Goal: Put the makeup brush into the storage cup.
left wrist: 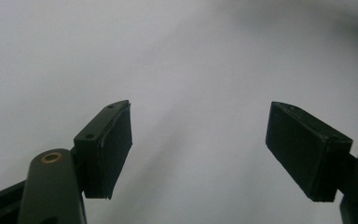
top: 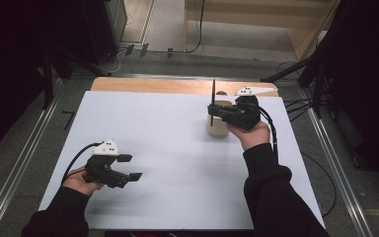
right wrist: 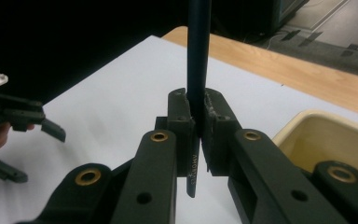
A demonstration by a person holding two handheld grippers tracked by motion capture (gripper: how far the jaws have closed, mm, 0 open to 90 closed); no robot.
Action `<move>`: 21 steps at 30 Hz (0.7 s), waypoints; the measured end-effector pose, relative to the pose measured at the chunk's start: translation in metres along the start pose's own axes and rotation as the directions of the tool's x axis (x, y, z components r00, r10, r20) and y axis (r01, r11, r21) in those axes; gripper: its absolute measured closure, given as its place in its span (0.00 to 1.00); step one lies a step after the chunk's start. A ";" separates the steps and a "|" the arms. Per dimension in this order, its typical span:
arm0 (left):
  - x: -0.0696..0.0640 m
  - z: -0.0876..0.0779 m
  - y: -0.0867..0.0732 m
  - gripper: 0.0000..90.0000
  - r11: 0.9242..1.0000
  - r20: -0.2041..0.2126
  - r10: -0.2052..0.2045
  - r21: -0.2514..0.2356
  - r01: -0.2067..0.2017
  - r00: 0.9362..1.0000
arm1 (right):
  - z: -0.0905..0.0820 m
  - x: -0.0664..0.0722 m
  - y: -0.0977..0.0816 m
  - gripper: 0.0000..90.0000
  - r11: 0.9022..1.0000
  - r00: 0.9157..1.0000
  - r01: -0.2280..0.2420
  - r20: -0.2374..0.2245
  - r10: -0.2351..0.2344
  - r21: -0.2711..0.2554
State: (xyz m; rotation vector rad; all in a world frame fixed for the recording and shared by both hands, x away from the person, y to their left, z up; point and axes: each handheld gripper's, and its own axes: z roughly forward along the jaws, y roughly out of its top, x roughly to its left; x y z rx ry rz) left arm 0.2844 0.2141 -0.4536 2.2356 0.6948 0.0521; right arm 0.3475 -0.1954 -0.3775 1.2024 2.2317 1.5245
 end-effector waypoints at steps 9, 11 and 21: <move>0.000 0.001 0.000 0.26 1.000 0.002 0.000 0.002 0.000 1.000 | 0.003 -0.011 0.007 0.93 1.000 0.999 -0.008 0.042 0.008 -0.009; 0.000 0.001 0.000 0.26 1.000 0.001 0.003 0.006 -0.003 1.000 | 0.002 -0.014 0.011 0.93 1.000 0.999 -0.002 0.052 0.004 -0.023; 0.001 0.001 0.000 0.26 1.000 0.002 -0.004 0.003 0.004 1.000 | 0.001 -0.026 0.027 0.93 0.999 0.995 0.002 0.095 0.002 -0.046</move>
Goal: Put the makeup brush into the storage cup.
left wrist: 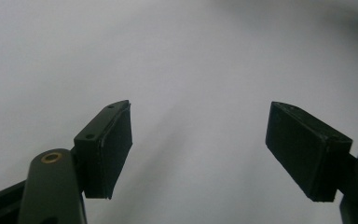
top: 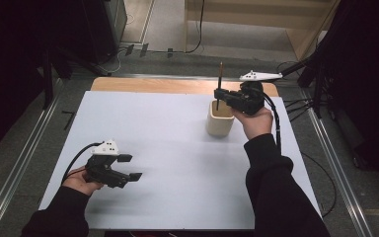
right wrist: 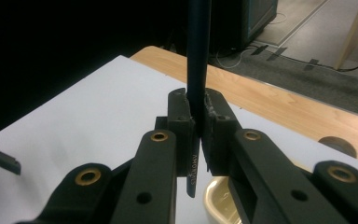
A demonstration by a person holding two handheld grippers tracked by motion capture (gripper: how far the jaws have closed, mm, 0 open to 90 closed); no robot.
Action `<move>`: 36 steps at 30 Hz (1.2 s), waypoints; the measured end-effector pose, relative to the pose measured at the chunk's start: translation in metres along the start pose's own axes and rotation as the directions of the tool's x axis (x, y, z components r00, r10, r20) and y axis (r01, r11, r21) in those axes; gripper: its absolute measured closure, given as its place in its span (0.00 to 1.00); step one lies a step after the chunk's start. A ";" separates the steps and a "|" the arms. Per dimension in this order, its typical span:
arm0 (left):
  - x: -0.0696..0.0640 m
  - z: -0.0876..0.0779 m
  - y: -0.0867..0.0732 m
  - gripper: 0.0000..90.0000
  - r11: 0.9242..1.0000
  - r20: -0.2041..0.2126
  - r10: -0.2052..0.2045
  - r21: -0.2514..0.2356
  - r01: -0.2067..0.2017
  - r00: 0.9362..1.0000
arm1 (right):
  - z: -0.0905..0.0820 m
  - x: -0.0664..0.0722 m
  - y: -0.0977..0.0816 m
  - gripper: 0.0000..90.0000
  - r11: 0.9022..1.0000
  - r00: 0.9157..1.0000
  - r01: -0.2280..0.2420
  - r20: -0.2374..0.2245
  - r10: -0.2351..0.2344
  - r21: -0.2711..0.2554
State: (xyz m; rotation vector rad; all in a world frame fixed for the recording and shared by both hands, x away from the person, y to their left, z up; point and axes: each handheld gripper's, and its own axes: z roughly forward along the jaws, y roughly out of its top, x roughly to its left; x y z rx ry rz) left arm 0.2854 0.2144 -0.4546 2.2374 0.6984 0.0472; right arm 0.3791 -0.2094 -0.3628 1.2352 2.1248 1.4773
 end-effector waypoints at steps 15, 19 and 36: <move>0.000 -0.001 0.000 0.26 1.000 -0.003 0.001 0.000 -0.001 1.000 | 0.002 -0.023 0.001 0.93 0.999 0.997 -0.037 0.068 0.039 -0.026; 0.000 -0.001 0.000 0.26 1.000 -0.002 0.002 -0.003 -0.002 1.000 | 0.003 -0.027 -0.001 0.93 0.999 0.995 -0.042 0.086 0.044 -0.024; 0.000 -0.002 0.000 0.26 1.000 -0.004 0.003 -0.004 -0.003 1.000 | 0.015 -0.032 -0.010 0.93 0.999 0.991 -0.037 0.126 0.038 -0.014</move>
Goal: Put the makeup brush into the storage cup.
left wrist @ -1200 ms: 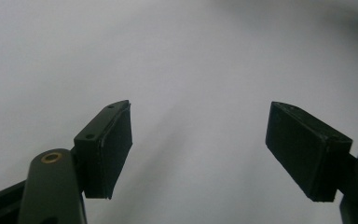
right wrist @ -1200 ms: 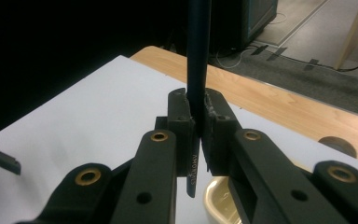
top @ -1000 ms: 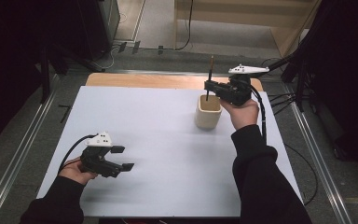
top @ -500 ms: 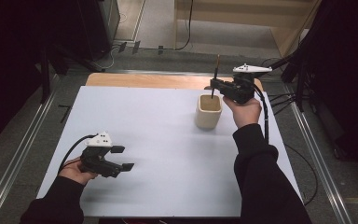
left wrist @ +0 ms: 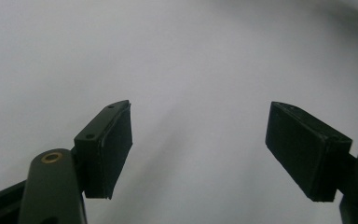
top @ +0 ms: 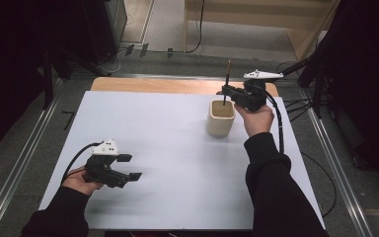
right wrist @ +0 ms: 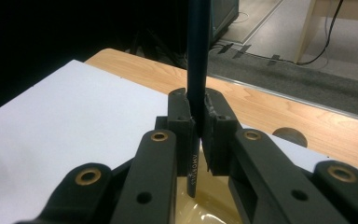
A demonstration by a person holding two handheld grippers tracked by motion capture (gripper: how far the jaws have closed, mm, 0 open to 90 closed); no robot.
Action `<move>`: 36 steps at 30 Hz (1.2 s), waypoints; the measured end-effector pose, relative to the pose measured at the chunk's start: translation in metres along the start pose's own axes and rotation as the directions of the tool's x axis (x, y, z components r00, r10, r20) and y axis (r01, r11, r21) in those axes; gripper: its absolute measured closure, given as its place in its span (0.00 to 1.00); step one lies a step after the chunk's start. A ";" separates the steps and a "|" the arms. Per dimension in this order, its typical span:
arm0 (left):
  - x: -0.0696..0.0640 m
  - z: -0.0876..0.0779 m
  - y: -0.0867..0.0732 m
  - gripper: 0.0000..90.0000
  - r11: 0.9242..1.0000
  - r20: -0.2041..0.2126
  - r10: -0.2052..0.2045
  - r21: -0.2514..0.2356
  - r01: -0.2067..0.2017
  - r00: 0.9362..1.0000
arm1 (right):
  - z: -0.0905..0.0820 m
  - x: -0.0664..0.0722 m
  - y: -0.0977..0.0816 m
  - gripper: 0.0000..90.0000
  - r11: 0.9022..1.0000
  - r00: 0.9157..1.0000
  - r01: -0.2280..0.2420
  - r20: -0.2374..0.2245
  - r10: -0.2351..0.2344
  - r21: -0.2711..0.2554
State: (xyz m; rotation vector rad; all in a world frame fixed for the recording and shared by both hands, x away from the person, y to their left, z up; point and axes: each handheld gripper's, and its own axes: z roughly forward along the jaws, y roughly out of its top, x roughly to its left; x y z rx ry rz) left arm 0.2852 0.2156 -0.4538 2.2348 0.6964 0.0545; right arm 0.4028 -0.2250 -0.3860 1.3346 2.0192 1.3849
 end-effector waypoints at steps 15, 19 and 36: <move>0.000 0.001 0.000 0.26 1.000 0.005 0.004 0.002 -0.004 1.000 | 0.008 -0.001 -0.019 0.93 1.000 1.000 -0.012 0.008 0.012 0.012; 0.000 0.000 0.000 0.26 1.000 0.004 0.004 0.005 -0.004 1.000 | 0.010 -0.001 -0.024 0.93 1.000 1.000 -0.023 0.006 0.023 0.015; -0.001 0.001 0.000 0.26 1.000 0.006 0.008 0.014 -0.008 1.000 | 0.016 -0.004 -0.040 0.93 0.999 0.999 -0.045 0.006 0.044 0.027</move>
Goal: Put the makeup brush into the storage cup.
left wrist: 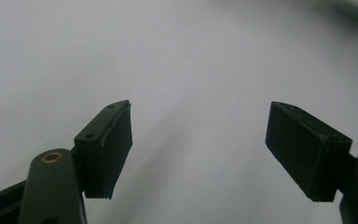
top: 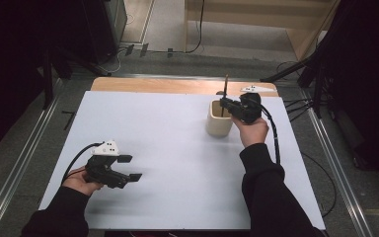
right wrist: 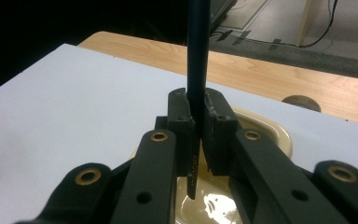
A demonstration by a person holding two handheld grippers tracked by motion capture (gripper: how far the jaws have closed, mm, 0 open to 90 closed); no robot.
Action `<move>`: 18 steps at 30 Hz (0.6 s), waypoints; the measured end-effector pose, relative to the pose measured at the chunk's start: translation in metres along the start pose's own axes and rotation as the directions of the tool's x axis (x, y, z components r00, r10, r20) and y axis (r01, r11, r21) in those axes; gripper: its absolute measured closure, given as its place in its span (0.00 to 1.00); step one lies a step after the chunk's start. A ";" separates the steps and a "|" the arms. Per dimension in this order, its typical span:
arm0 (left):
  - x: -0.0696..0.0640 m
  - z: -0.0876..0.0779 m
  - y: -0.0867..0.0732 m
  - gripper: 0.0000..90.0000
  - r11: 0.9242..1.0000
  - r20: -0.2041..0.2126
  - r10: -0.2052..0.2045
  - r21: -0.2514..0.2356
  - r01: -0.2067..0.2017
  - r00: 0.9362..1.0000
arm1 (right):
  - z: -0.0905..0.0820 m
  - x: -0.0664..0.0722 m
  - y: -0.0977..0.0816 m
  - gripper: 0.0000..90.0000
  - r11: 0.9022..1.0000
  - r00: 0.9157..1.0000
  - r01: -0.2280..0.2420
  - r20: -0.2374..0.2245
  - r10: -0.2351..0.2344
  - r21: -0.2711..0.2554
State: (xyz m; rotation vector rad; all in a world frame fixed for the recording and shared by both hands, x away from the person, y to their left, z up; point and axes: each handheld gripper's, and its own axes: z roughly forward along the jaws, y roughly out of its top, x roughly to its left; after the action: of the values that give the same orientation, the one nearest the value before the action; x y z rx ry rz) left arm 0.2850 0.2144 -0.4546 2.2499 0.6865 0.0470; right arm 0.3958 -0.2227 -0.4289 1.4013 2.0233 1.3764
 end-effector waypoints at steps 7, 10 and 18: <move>0.000 0.001 0.000 0.26 1.000 0.000 -0.002 -0.003 0.002 1.000 | 0.000 -0.002 -0.003 0.93 1.000 1.000 -0.010 0.002 0.010 -0.005; 0.000 0.001 0.000 0.26 1.000 -0.001 0.000 0.001 0.000 1.000 | 0.001 -0.003 -0.004 0.93 1.000 1.000 -0.017 0.001 0.017 -0.004; 0.000 0.000 0.000 0.26 1.000 -0.001 0.000 -0.002 0.000 1.000 | -0.001 -0.002 -0.004 0.93 1.000 1.000 -0.007 0.001 0.007 -0.007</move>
State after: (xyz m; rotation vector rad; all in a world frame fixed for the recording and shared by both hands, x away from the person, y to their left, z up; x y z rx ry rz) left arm 0.2849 0.2142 -0.4548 2.2486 0.6866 0.0487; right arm 0.3940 -0.2247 -0.4322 1.4075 2.0123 1.3844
